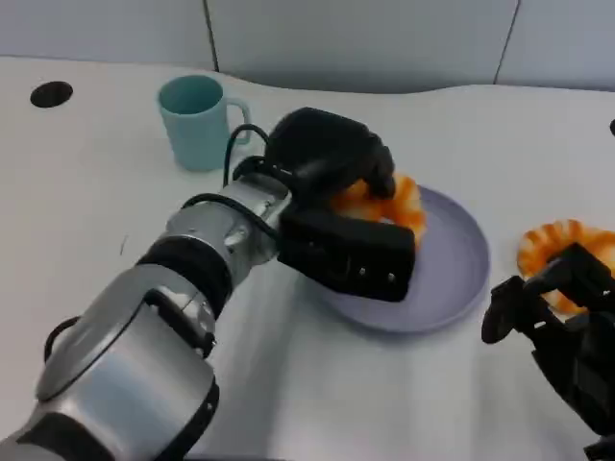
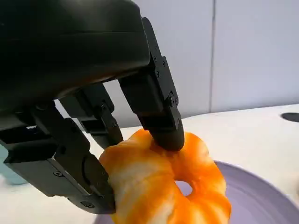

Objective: Grasp the bread from the table and place it into the plate.

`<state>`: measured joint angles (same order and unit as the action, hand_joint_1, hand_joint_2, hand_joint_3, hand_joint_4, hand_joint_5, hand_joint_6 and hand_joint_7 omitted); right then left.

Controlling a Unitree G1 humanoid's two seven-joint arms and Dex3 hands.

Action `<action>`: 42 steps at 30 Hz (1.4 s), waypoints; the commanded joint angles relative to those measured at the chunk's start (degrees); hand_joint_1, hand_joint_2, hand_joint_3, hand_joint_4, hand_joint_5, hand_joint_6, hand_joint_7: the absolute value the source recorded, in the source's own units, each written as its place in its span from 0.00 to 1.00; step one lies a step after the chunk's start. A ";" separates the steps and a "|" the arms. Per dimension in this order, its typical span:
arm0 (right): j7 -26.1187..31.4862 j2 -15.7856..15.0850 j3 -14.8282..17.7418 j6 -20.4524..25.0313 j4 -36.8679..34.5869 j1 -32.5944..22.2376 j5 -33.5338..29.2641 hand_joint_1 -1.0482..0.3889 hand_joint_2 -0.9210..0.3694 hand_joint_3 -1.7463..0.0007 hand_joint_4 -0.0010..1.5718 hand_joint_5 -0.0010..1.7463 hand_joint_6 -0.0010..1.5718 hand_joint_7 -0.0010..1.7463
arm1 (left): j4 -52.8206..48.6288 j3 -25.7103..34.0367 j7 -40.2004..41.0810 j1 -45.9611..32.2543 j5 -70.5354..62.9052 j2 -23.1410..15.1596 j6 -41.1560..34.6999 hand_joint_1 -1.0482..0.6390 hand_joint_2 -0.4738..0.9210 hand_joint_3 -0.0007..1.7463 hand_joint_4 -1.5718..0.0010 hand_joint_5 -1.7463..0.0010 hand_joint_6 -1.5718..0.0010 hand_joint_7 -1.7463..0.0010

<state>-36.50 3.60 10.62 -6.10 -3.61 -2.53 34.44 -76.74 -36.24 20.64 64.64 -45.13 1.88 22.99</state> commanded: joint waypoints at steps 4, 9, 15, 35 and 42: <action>0.38 -0.46 0.37 0.20 -0.36 0.67 0.37 0.34 0.00 0.96 0.38 0.97 0.44 0.67 | 0.11 -1.21 0.78 1.04 -0.97 -0.63 -0.02 0.52 0.74 0.00 0.34 1.00 0.35 1.00; 0.65 -0.05 0.10 0.07 -0.73 0.93 0.23 0.34 0.00 0.97 0.38 0.98 0.45 0.67 | 0.17 -1.17 1.51 1.13 -1.24 -1.24 1.11 0.50 0.73 0.00 0.35 1.00 0.36 1.00; 0.20 0.05 0.07 -0.06 -0.93 0.94 0.48 0.35 0.00 0.97 0.37 0.98 0.45 0.65 | 0.14 -1.72 1.96 1.34 -1.71 -1.36 0.70 0.46 0.74 0.00 0.36 1.00 0.37 1.00; 0.19 0.44 -0.15 -1.78 -2.27 2.45 -0.79 0.34 0.00 0.97 0.36 1.00 0.47 0.64 | 0.49 -2.83 4.86 2.57 -2.35 -2.77 1.05 0.43 0.73 0.00 0.35 1.00 0.37 1.00; -0.12 0.37 0.12 -2.18 -3.00 3.04 -0.91 0.34 0.00 0.97 0.35 1.00 0.46 0.65 | 0.55 -1.74 4.94 2.79 -1.65 -3.93 2.86 0.43 0.73 0.00 0.36 1.00 0.38 1.00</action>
<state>-36.54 4.46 10.45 -7.47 -6.16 0.13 33.43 -76.58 -38.20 24.69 66.41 -46.89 -1.38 25.36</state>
